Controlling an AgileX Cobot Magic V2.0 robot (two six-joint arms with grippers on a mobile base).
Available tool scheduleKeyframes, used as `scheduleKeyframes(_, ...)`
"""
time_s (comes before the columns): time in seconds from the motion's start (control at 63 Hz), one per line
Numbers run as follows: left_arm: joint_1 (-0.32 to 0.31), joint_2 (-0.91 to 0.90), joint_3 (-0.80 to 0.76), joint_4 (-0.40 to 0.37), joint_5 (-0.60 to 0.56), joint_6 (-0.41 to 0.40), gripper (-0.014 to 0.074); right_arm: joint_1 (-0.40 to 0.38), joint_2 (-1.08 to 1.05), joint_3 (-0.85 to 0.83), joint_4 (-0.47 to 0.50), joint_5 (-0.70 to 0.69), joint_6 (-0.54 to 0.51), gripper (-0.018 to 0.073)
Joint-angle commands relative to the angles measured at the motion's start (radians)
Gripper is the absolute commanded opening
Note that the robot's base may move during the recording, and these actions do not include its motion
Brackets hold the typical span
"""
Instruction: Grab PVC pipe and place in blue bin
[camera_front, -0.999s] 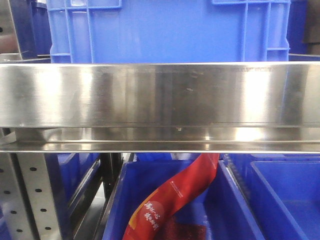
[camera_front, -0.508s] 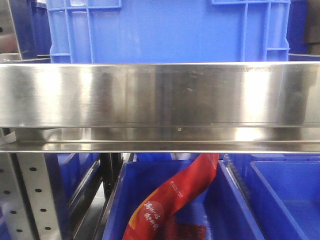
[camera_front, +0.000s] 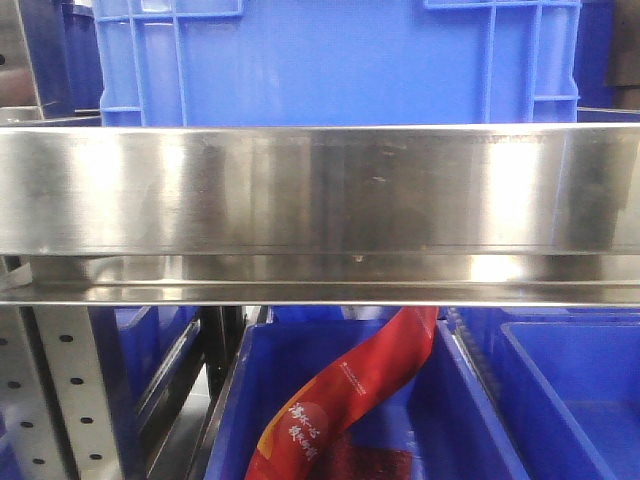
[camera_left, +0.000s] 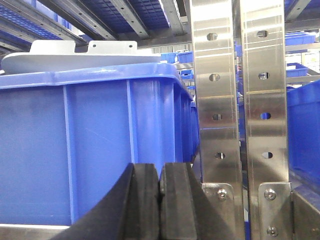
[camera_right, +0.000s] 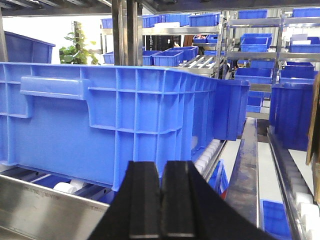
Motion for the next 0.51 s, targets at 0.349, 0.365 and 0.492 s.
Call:
scheduleKeyframes(0.349,0.005,-0.005,-0.003,-0.007,-0.009,-0.003,-0.0111,-0.005,-0.004,0.067,0.009,-0.07,-0.001,-0.0163)
scheduleKeyframes(0.365,0.005,-0.005,-0.003,-0.007,-0.009,-0.003,-0.0111,-0.005,-0.004,0.071,0.009,-0.07,-0.001,-0.0163)
scheduleKeyframes(0.492,0.005,-0.005,-0.003,-0.007,-0.009,-0.003,-0.0111,-0.005,-0.004,0.11,0.005,-0.074,0.035,-0.0163)
